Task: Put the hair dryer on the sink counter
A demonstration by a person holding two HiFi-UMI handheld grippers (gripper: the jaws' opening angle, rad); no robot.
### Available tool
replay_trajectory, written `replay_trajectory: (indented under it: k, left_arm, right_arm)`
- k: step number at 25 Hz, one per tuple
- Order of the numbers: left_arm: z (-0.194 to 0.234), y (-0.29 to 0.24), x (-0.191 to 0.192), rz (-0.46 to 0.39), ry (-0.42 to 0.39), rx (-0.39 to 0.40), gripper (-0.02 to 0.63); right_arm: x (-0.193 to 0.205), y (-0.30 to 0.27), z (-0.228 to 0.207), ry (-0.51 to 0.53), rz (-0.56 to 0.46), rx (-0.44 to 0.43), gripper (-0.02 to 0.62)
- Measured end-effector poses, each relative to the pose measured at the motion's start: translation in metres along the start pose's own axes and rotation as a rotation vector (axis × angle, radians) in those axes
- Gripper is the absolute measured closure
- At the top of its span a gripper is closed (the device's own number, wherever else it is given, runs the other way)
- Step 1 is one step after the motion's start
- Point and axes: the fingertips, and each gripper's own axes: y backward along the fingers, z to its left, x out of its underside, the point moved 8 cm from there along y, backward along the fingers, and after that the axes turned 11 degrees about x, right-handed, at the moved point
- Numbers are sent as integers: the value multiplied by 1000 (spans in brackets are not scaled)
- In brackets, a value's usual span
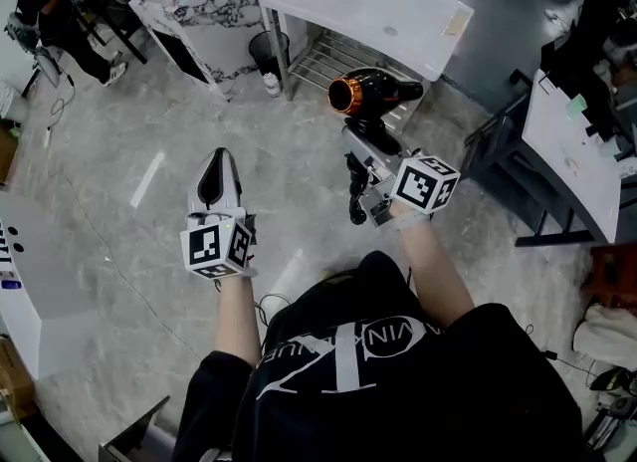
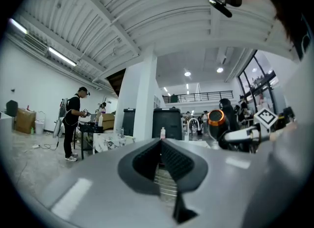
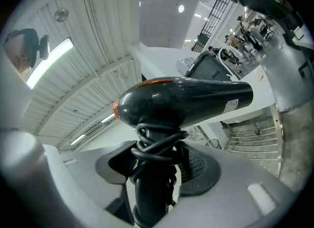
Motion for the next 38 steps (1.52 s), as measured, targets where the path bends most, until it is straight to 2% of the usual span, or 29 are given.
replay_trajectory:
  k: [11,19,27,34,38]
  left_arm:
    - [6,5,1,8,9,-14,606]
    - [32,1,11,26,27,-27,606]
    - [80,-28,18,28,16,-54,606]
    - [146,-89,8,31,11,-52,606]
    - [164,-115,11,33,17,-35,606]
  right_arm:
    - [-1,-2,2,-13,-4,-15,337]
    - [4,-24,0,-23,1,2,337]
    - [2,-84,-3,-25,9,-36,337]
    - [-16,-165,-9,-43,3,-32,337]
    - [-24,-189,-13,-36,1,-26,337]
